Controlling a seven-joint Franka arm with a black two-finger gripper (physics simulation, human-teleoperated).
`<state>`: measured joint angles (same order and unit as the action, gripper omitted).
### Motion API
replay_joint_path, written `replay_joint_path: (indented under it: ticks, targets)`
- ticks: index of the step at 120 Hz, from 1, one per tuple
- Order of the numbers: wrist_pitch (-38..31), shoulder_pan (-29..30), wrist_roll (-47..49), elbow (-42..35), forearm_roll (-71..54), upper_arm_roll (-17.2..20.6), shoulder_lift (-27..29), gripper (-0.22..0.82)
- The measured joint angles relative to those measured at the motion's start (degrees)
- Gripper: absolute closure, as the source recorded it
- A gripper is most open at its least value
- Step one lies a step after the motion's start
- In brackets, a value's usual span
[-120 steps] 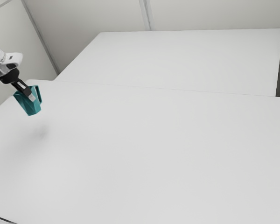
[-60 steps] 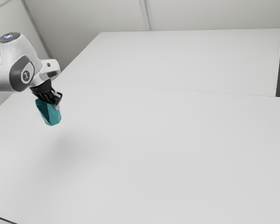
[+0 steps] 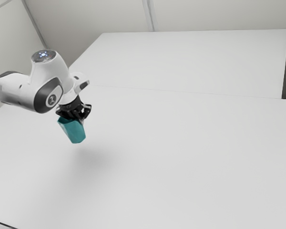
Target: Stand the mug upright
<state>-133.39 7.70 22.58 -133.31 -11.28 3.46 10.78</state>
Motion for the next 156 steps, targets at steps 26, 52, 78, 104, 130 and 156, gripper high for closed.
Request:
replay_joint_path:
  ticks: [26, 52, 78, 104, 130, 156]
  targets:
    - [-1.86, -0.38, 11.0, -0.43, -0.07, 0.26, -4.21, 0.79]
    - [-3.4, -0.66, 18.98, -0.4, -0.13, 1.24, -7.2, 0.79]
    - [-4.67, -0.34, 24.59, -0.39, -0.09, 1.69, -9.77, 0.79]
    - [-5.58, 0.18, 28.1, -0.33, 0.08, 2.24, -10.22, 0.62]
    - [-5.79, 0.17, 29.89, -0.31, 0.24, 2.51, -9.55, 0.23]
    - [-4.07, -1.08, 31.14, -0.31, 0.26, 2.7, -5.81, 0.08]
